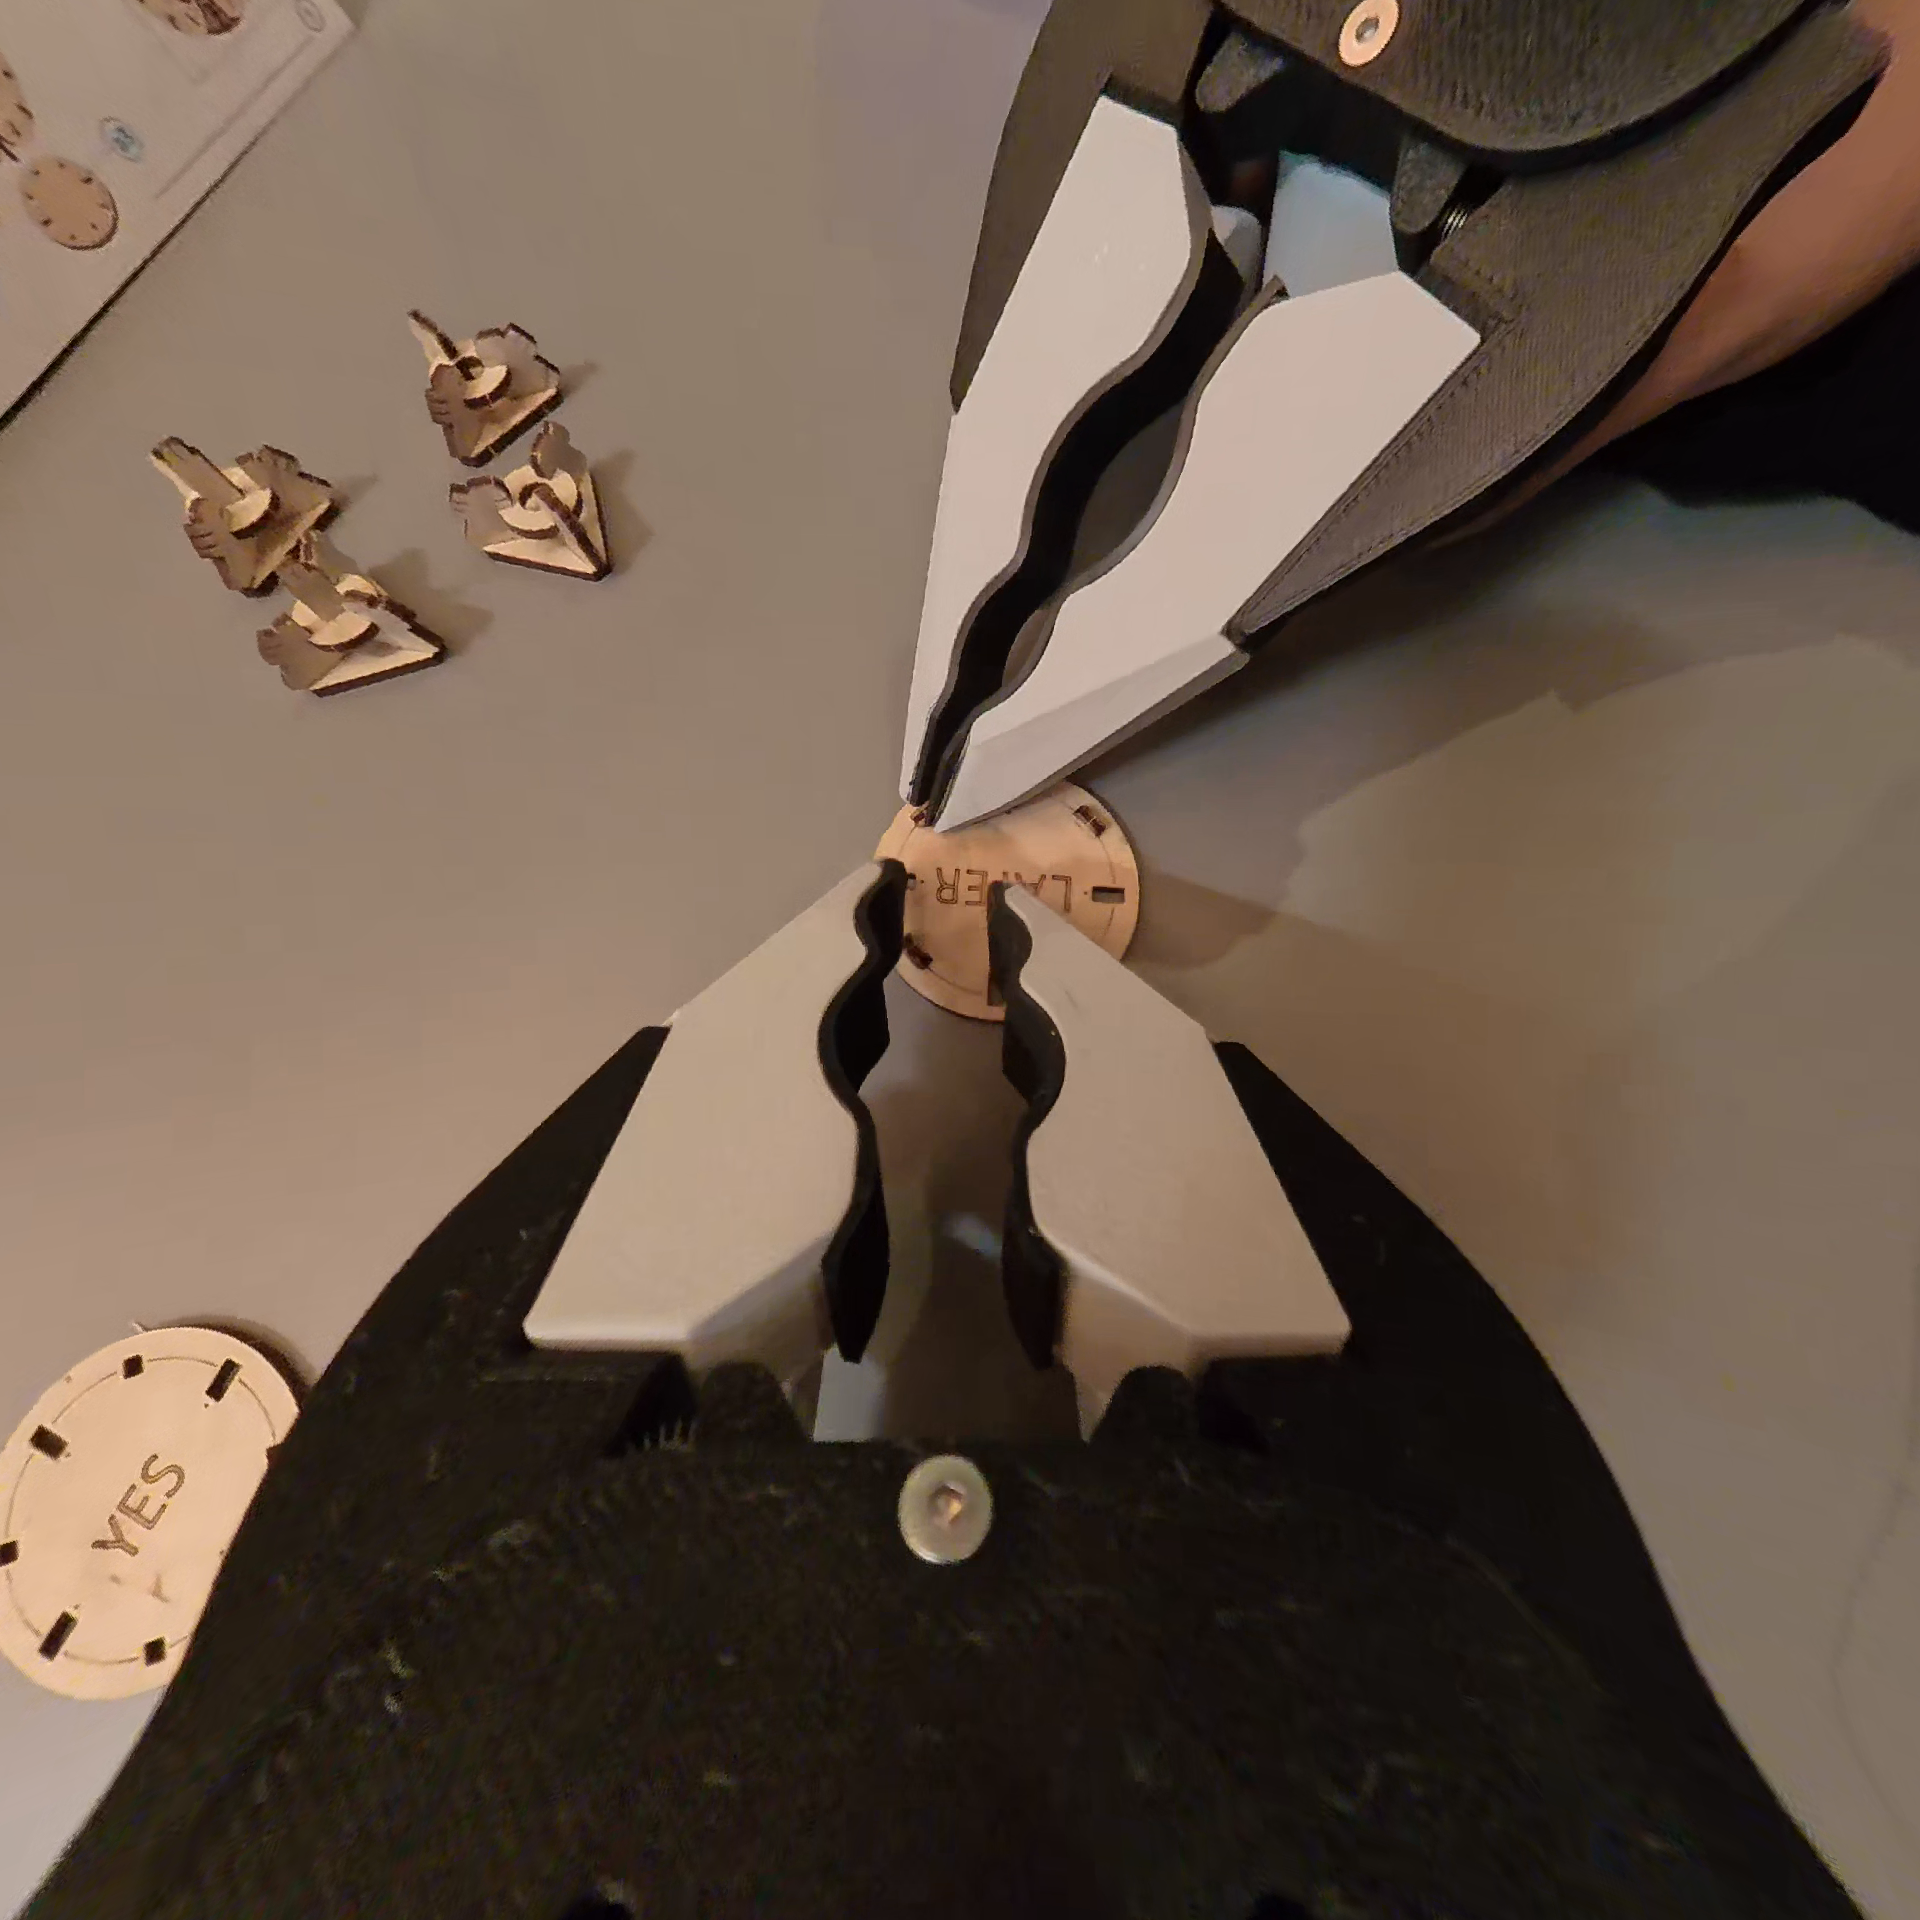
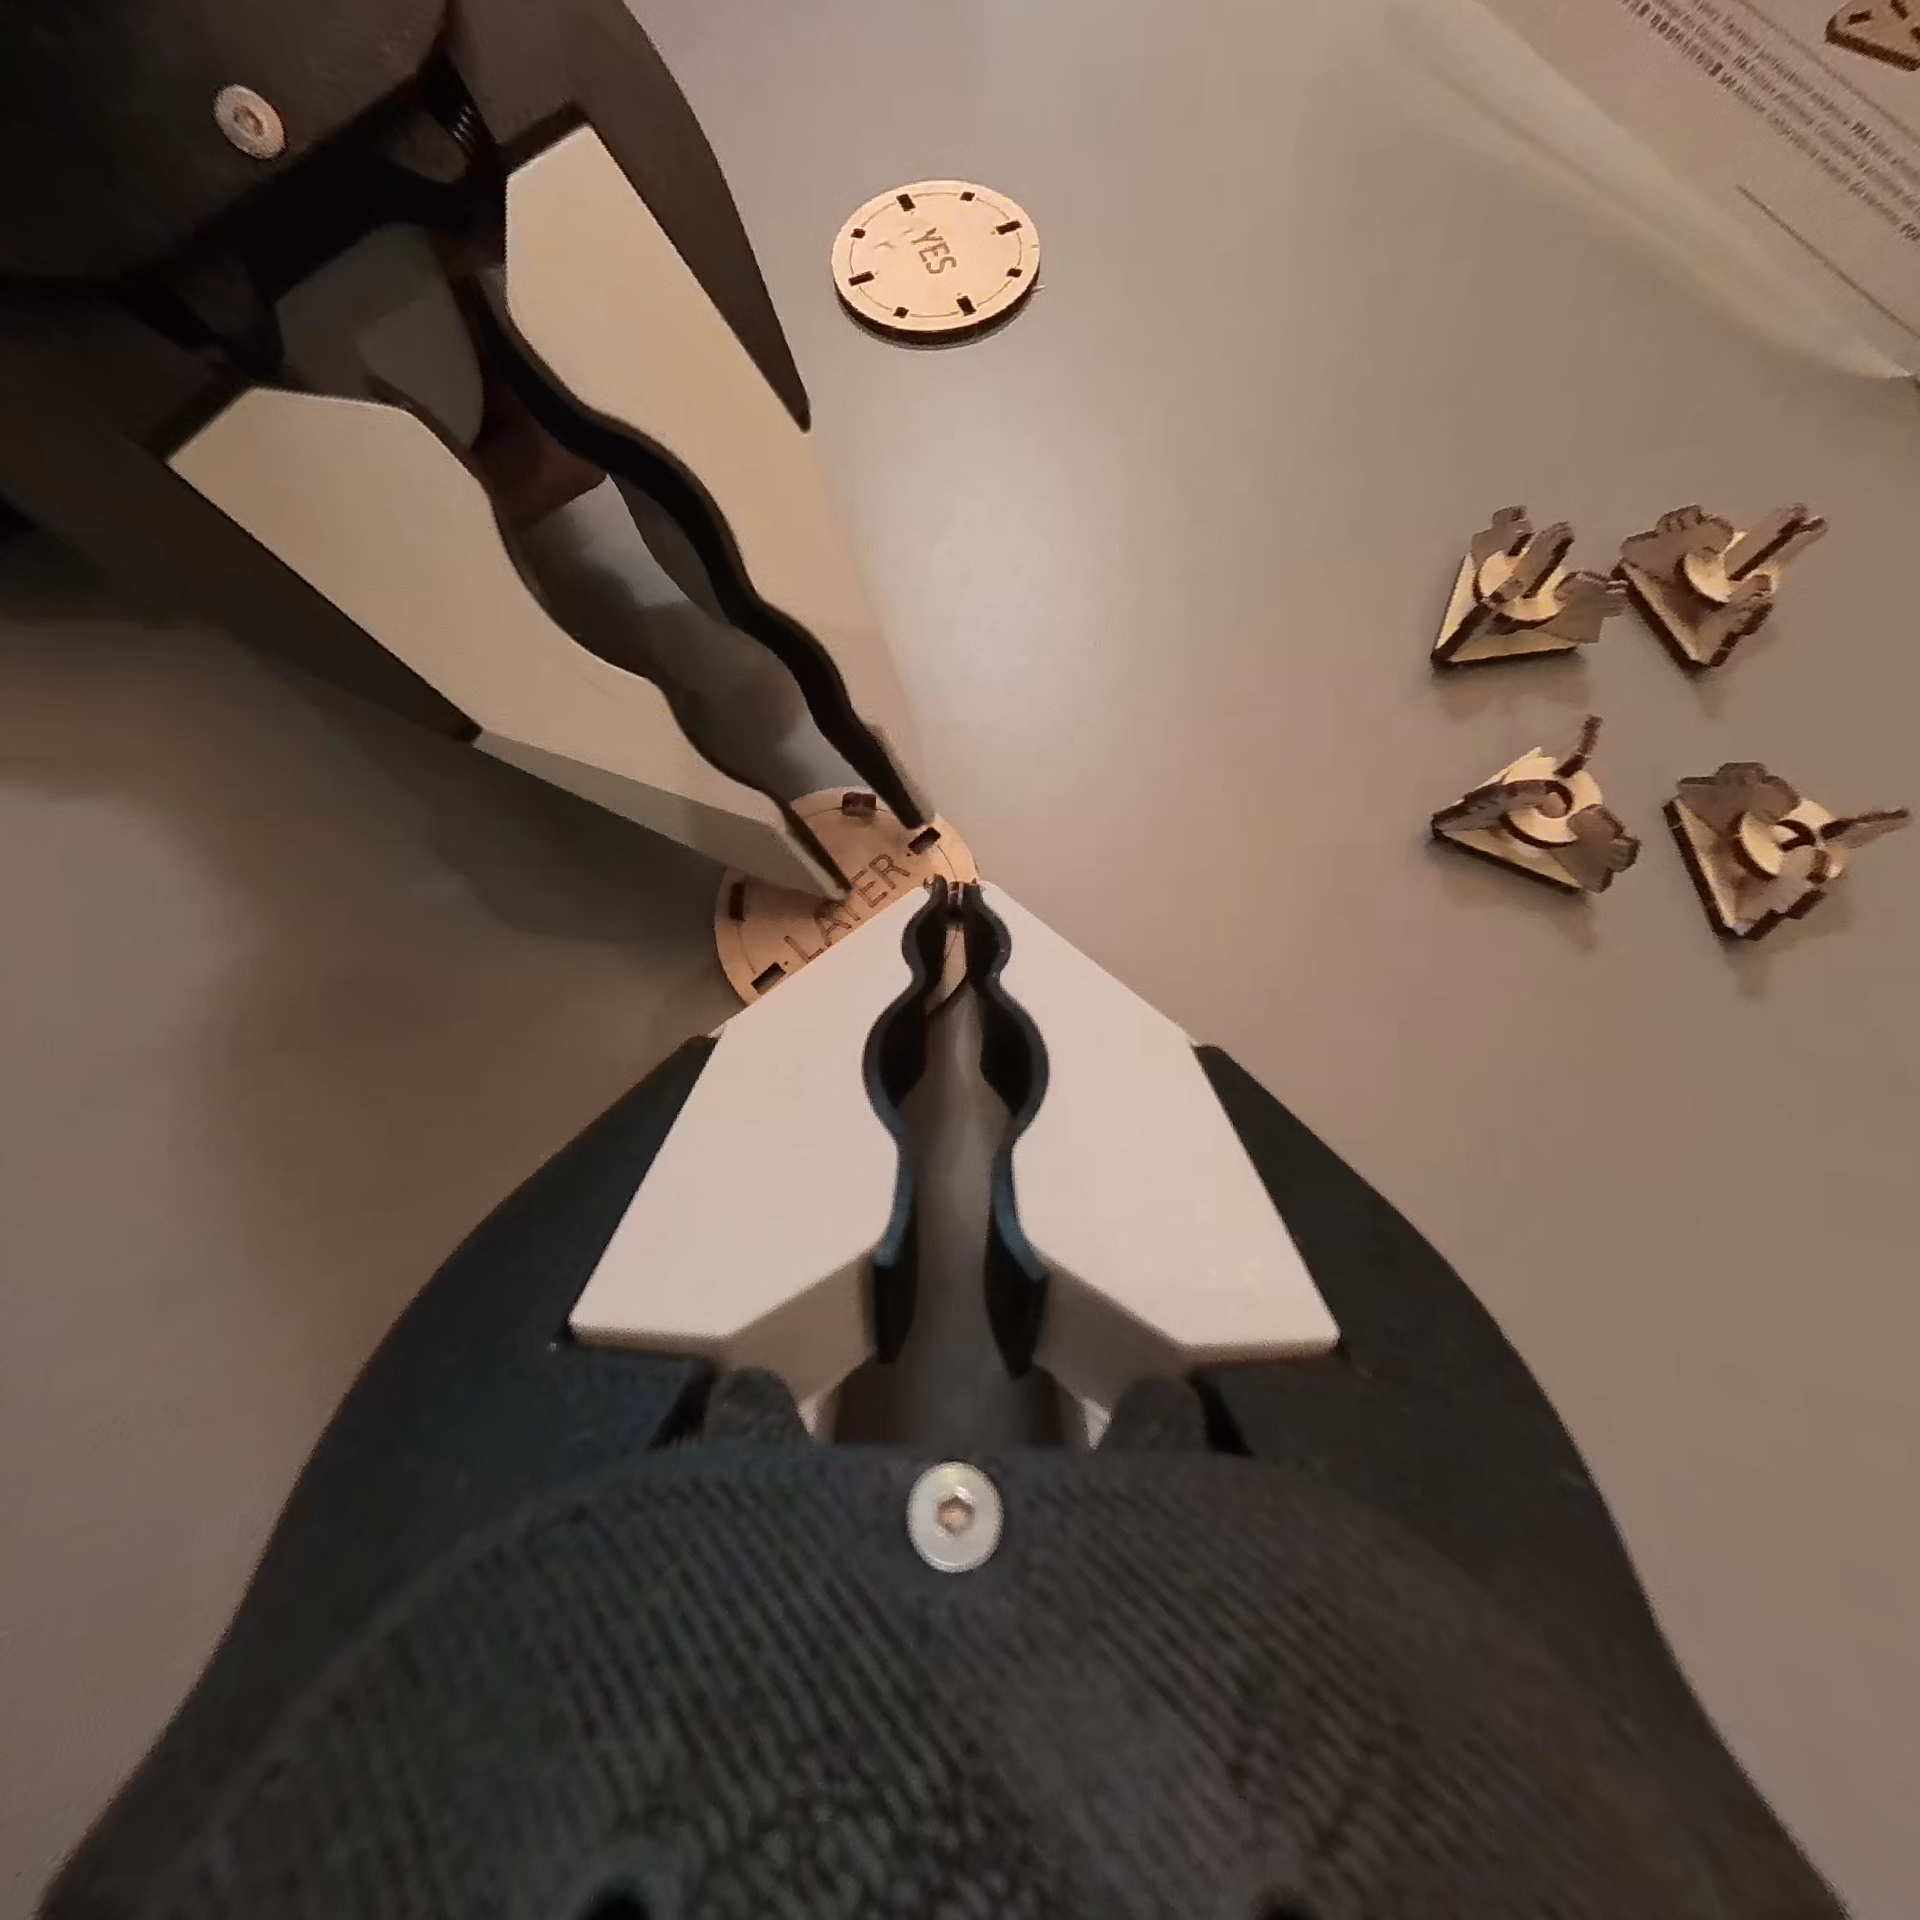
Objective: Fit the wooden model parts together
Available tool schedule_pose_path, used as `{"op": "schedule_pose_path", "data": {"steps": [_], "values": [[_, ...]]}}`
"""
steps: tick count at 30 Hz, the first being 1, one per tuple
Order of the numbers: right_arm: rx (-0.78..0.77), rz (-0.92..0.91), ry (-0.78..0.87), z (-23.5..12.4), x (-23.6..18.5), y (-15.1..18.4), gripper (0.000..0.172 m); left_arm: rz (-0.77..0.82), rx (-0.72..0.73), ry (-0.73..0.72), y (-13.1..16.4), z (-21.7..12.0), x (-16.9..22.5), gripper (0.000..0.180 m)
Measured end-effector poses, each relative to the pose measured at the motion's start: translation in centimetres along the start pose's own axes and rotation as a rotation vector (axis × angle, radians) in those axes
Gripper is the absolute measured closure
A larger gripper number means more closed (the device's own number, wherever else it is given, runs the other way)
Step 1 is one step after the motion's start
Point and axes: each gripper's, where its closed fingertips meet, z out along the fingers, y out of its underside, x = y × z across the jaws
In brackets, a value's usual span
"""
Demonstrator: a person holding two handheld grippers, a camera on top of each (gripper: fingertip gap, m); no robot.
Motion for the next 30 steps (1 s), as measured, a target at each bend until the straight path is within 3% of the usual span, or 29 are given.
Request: {"op": "schedule_pose_path", "data": {"steps": [7,25,27,28,30], "values": [[0.000,0.002,0.009,0.1,0.0,-0.1,0.170,0.035,-0.036,-0.036,0.5,0.3,0.0,0.177],[0.026,0.351,-0.187,0.0,0.0,-0.3,0.172,-0.011,-0.047,-0.030,0.9,0.2,0.0,0.177],[0.228,0.469,-0.285,-1.6,0.1,-3.1,0.172,-0.017,-0.048,-0.027,0.9,0.2,0.0,0.176],[0.262,0.548,-0.323,-2.2,0.7,-3.3,0.172,-0.017,-0.048,-0.028,0.9,0.2,0.0,0.176],[0.214,0.532,-0.225,-2.2,2.3,-1.8,0.172,-0.019,-0.047,-0.025,0.9,0.2,0.0,0.176]]}}
